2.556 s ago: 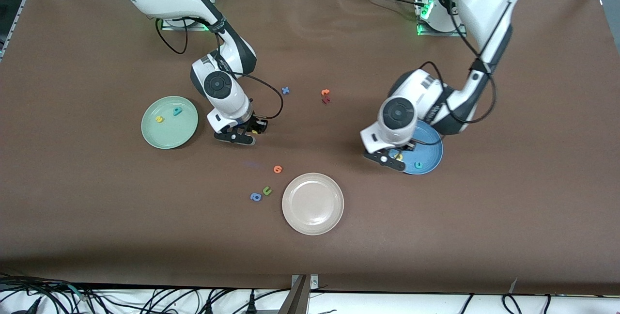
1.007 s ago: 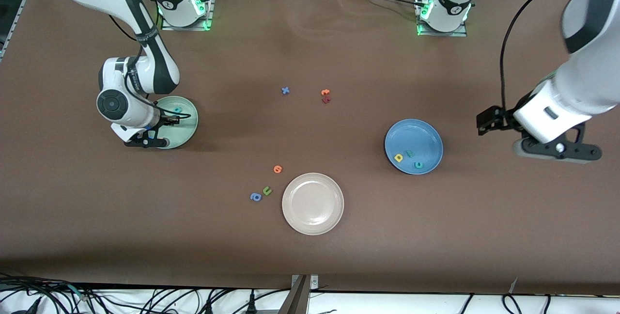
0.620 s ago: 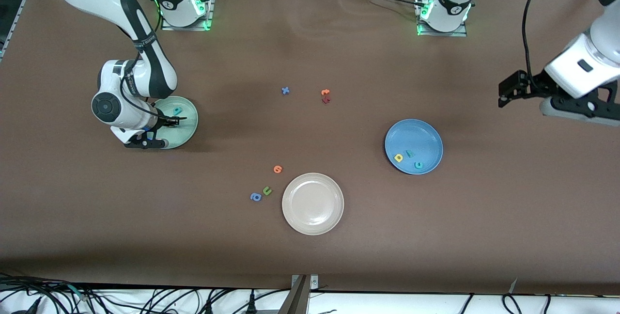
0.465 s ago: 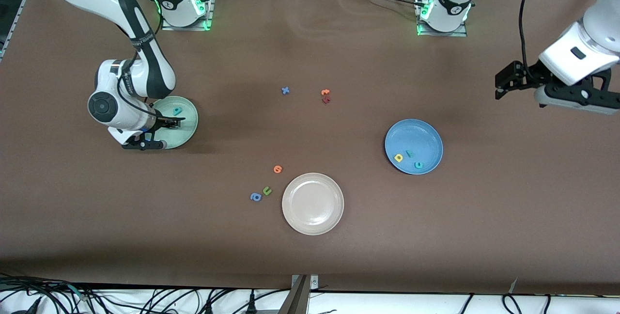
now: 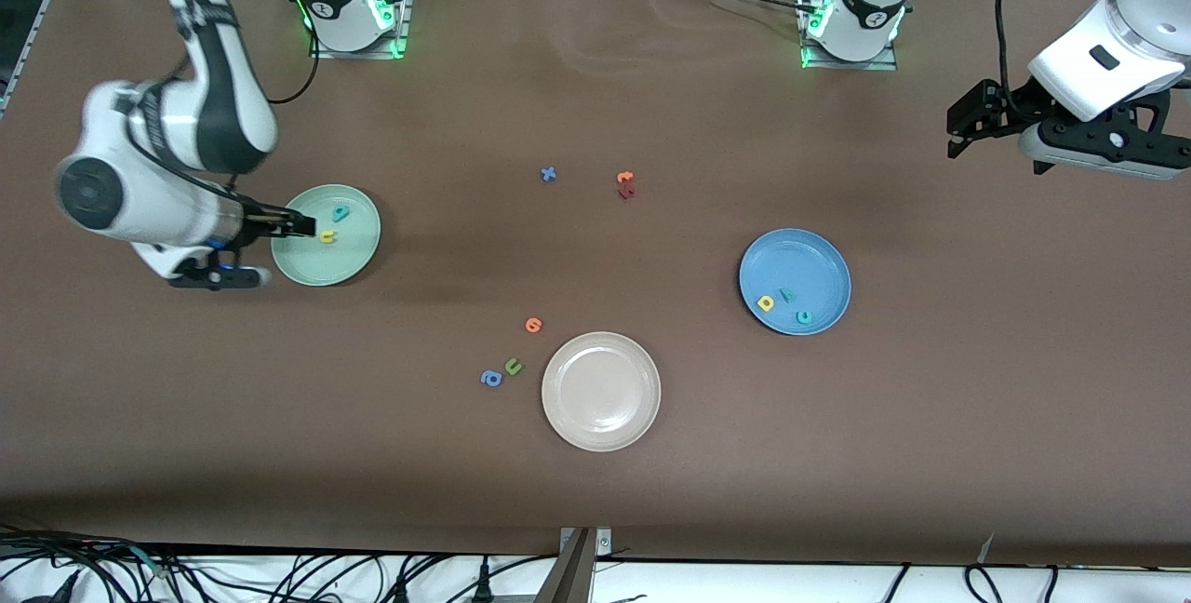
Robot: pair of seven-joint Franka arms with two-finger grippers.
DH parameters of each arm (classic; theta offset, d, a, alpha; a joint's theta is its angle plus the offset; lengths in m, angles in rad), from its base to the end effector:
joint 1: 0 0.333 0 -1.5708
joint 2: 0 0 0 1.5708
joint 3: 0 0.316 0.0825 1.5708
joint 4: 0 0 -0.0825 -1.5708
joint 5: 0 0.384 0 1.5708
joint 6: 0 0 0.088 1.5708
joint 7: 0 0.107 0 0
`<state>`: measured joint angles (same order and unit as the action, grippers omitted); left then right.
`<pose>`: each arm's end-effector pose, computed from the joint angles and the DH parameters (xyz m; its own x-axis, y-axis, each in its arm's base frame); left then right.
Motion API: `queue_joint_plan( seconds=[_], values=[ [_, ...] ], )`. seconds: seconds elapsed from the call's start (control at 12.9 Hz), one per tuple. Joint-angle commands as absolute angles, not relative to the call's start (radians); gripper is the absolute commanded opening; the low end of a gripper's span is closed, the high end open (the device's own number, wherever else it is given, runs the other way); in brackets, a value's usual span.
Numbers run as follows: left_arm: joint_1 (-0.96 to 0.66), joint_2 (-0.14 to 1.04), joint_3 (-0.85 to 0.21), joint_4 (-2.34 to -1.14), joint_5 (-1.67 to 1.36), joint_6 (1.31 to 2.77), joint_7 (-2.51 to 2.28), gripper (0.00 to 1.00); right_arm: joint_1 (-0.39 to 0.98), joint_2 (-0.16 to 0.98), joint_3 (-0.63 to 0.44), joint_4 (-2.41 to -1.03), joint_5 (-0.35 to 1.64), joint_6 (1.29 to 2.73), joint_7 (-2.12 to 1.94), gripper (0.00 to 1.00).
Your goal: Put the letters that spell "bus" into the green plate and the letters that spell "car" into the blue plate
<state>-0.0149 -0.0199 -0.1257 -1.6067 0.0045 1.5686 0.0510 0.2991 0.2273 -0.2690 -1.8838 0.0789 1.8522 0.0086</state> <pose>0.5421 -0.0769 0.6183 0.9815 -0.1903 -0.0187 -0.1905 -0.9817 -0.0061 0.5801 0.0299 0.3739 0.9689 -0.0098 -0.2474 -0.0117 -0.9999 -0.0060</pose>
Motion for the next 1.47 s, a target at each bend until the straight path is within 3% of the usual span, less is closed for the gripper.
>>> queue_joint_plan(
  seconds=[0.0,0.39,0.7,0.77,1.01,1.39],
  values=[
    [-0.014,-0.028,-0.127,-1.611,-0.014,1.551,0.051,1.0,0.295,0.187,-0.285,-1.757,0.088,1.694,-0.009,0.99],
    [-0.014,-0.028,-0.127,-1.614,-0.011,1.517,0.049,1.0,0.295,0.189,-0.299,-1.515,0.045,1.494,-0.014,1.0],
    [-0.011,-0.032,-0.158,-1.623,-0.006,1.516,0.051,1.0,0.285,0.178,-0.295,-1.464,0.029,1.471,-0.012,1.0],
    [-0.009,-0.032,-0.158,-1.621,-0.006,1.516,0.052,1.0,0.263,0.178,-0.272,-1.456,0.017,1.471,-0.009,0.99],
    [-0.008,-0.031,-0.156,-1.623,-0.006,1.516,0.052,1.0,0.083,0.166,-0.045,-1.456,-0.021,1.493,0.063,0.99],
    [-0.006,-0.031,-0.156,-1.623,-0.006,1.511,0.054,1.0,0.064,0.166,-0.023,-1.454,-0.029,1.494,0.061,1.0]
  ],
)
